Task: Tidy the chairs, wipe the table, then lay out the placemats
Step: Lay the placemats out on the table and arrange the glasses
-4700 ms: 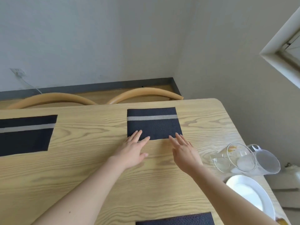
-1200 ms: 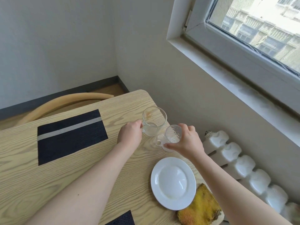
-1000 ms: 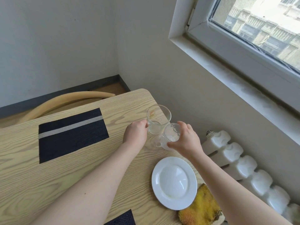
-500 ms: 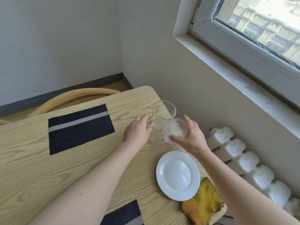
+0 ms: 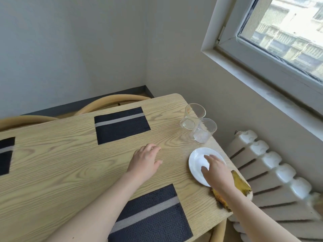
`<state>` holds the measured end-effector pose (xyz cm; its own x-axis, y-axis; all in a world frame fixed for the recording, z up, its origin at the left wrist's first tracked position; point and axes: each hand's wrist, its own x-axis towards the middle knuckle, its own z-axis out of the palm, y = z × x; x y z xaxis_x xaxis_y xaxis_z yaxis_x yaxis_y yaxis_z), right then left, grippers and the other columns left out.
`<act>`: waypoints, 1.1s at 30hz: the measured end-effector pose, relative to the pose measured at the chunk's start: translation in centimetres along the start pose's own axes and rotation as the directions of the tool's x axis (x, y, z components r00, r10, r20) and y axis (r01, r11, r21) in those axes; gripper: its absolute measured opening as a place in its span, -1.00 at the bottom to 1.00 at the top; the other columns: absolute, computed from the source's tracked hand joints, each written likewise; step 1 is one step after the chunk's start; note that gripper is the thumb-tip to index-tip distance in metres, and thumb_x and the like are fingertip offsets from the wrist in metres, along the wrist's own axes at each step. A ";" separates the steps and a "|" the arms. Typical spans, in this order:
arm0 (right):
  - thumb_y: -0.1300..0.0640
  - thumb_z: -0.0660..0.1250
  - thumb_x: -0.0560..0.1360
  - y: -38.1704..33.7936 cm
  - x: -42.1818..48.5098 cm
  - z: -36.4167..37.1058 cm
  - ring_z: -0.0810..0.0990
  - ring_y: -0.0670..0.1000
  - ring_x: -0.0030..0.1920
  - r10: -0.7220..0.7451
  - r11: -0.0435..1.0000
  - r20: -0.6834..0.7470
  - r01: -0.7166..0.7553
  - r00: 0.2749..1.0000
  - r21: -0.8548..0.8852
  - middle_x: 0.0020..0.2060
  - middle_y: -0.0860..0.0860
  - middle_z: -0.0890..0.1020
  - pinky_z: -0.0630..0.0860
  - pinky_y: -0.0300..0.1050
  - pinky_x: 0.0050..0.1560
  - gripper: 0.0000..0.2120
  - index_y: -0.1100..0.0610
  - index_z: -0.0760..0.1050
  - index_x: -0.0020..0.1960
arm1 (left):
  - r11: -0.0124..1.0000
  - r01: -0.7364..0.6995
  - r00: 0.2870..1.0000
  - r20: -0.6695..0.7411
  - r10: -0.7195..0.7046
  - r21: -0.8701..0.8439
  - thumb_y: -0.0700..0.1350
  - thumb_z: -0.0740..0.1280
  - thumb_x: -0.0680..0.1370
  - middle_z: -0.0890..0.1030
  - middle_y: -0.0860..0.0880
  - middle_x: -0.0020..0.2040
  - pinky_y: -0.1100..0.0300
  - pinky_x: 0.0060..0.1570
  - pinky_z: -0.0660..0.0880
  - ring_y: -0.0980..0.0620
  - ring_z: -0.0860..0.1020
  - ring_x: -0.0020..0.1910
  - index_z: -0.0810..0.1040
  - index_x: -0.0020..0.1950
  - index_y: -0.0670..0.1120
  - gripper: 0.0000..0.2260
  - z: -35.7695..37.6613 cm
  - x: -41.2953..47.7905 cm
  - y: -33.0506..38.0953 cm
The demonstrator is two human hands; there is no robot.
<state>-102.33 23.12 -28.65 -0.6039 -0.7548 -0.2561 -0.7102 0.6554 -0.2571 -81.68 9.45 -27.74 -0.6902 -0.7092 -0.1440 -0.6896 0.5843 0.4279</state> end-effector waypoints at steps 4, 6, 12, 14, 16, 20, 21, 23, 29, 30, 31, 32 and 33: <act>0.13 0.06 0.57 -0.3 -3.9 4.3 0.34 0.08 0.38 -0.031 0.983 0.163 0.059 0.986 -0.175 0.33 0.03 0.36 0.36 -0.03 0.30 -0.58 0.13 0.25 0.42 | 0.999 -0.033 0.999 0.024 0.033 0.022 0.04 0.23 0.59 0.25 0.03 0.47 0.08 0.45 0.12 0.02 0.24 0.44 0.25 0.48 0.01 -0.53 0.1 -3.4 -0.3; 0.17 0.02 0.57 0.0 -4.6 5.5 0.29 0.08 0.42 -0.047 0.971 0.130 0.076 0.990 -0.225 0.43 0.06 0.25 0.30 -0.04 0.35 -0.52 0.15 0.11 0.49 | 0.998 -0.045 0.999 0.023 0.044 0.032 0.05 0.23 0.59 0.24 0.02 0.49 0.08 0.47 0.08 0.02 0.19 0.47 0.24 0.49 0.01 -0.52 0.1 -4.3 -0.4; 0.17 -0.05 0.59 0.6 -2.7 5.6 0.16 0.10 0.51 -0.019 0.974 0.132 0.048 0.991 -0.220 0.53 0.11 0.13 0.19 0.05 0.46 -0.49 0.17 0.03 0.54 | 0.998 -0.044 0.999 0.013 0.043 0.043 0.06 0.23 0.59 0.24 0.03 0.48 0.08 0.48 0.07 0.03 0.19 0.47 0.25 0.48 0.04 -0.53 0.2 -4.3 -0.2; 0.13 -0.04 0.61 1.2 -2.0 5.2 0.18 0.11 0.50 -0.015 0.977 0.121 0.040 0.993 -0.209 0.53 0.10 0.13 0.20 0.05 0.45 -0.51 0.16 0.05 0.53 | 0.998 -0.039 0.999 0.019 0.038 0.052 0.06 0.23 0.59 0.24 0.04 0.48 0.09 0.47 0.07 0.04 0.21 0.46 0.26 0.48 0.03 -0.53 0.2 -3.9 0.0; 0.08 -0.04 0.62 1.6 -1.5 5.1 0.20 0.11 0.49 -0.008 0.980 0.127 0.033 0.992 -0.195 0.51 0.09 0.16 0.22 0.06 0.44 -0.52 0.14 0.08 0.52 | 0.998 -0.034 0.999 0.025 0.033 0.060 0.06 0.23 0.59 0.26 0.04 0.47 0.10 0.45 0.09 0.05 0.22 0.45 0.27 0.48 0.03 -0.54 0.0 -3.6 -0.1; 0.03 0.01 0.61 1.5 -1.3 4.5 0.30 0.10 0.43 -0.003 0.992 0.123 0.018 0.992 -0.122 0.44 0.06 0.28 0.28 0.03 0.38 -0.57 0.10 0.19 0.45 | 0.997 -0.025 0.999 0.031 0.023 0.067 0.05 0.22 0.59 0.25 0.05 0.47 0.10 0.44 0.12 0.05 0.23 0.44 0.27 0.47 0.03 -0.55 -0.5 -2.5 0.3; 0.06 0.05 0.59 1.9 -1.4 3.9 0.34 0.10 0.39 0.020 0.996 0.056 -0.015 0.998 -0.094 0.42 0.05 0.31 0.30 -0.01 0.34 -0.60 0.10 0.24 0.42 | 0.997 -0.032 0.999 0.034 0.030 0.063 0.05 0.22 0.59 0.24 0.04 0.48 0.09 0.44 0.12 0.05 0.23 0.44 0.27 0.47 0.03 -0.55 -0.5 -1.9 0.8; 0.14 0.10 0.54 2.4 -2.3 3.3 0.34 0.09 0.36 0.082 0.994 -0.139 -0.091 0.987 -0.058 0.40 0.05 0.34 0.31 -0.04 0.30 -0.58 0.11 0.29 0.39 | 0.998 -0.037 0.999 0.024 0.036 0.055 0.05 0.22 0.59 0.25 0.04 0.48 0.09 0.43 0.13 0.05 0.24 0.44 0.27 0.47 0.03 -0.55 -0.4 -1.7 0.9; -0.23 -0.03 0.60 8.2 -5.3 4.9 -0.08 0.02 0.56 0.298 0.952 0.020 -0.296 0.954 -0.084 0.57 0.02 -0.04 -0.04 0.04 0.53 -0.32 0.08 -0.09 0.58 | 0.996 -0.071 0.995 0.072 0.067 0.054 0.05 0.22 0.59 0.26 0.04 0.46 0.08 0.44 0.15 0.04 0.25 0.43 0.27 0.47 0.02 -0.55 0.8 -1.4 2.0; -0.25 -0.04 0.59 8.4 -5.5 4.8 -0.08 0.02 0.56 0.303 0.950 0.017 -0.300 0.953 -0.087 0.57 0.01 -0.05 -0.05 0.05 0.54 -0.31 0.07 -0.10 0.58 | 0.995 -0.077 0.994 0.075 0.073 0.057 0.05 0.22 0.59 0.26 0.04 0.46 0.07 0.44 0.15 0.04 0.25 0.43 0.27 0.47 0.02 -0.55 0.9 -1.4 2.2; -0.25 -0.03 0.59 8.3 -5.5 4.7 -0.08 0.03 0.56 0.311 0.946 0.018 -0.308 0.950 -0.099 0.57 0.01 -0.04 -0.04 0.05 0.54 -0.31 0.08 -0.09 0.58 | 0.995 -0.085 0.994 0.076 0.081 0.056 0.06 0.22 0.59 0.26 0.04 0.46 0.07 0.44 0.15 0.04 0.25 0.43 0.27 0.47 0.02 -0.55 1.1 -1.3 2.2; -0.24 -0.02 0.59 8.2 -5.7 4.9 -0.07 0.03 0.56 0.312 0.947 0.003 -0.311 0.950 -0.082 0.57 0.02 -0.03 -0.04 0.06 0.54 -0.31 0.08 -0.09 0.58 | 0.995 -0.083 0.994 0.080 0.079 0.050 0.06 0.22 0.59 0.26 0.04 0.46 0.06 0.44 0.16 0.04 0.25 0.43 0.27 0.47 0.02 -0.55 1.1 -1.5 2.3; -0.24 -0.02 0.60 8.1 -5.8 4.9 -0.06 0.05 0.56 0.320 0.944 -0.002 -0.319 0.948 -0.083 0.57 0.03 -0.02 -0.04 0.08 0.53 -0.32 0.09 -0.08 0.58 | 0.995 -0.087 0.994 0.078 0.082 0.056 0.06 0.22 0.59 0.26 0.04 0.47 0.06 0.43 0.16 0.04 0.25 0.43 0.27 0.47 0.03 -0.55 1.1 -1.6 2.3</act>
<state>-102.83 32.89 -33.79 -0.7998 -0.5057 -0.3233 -0.5081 0.8572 -0.0839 -82.42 12.33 -27.53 -0.7595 -0.6257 -0.1778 -0.6385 0.6648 0.3878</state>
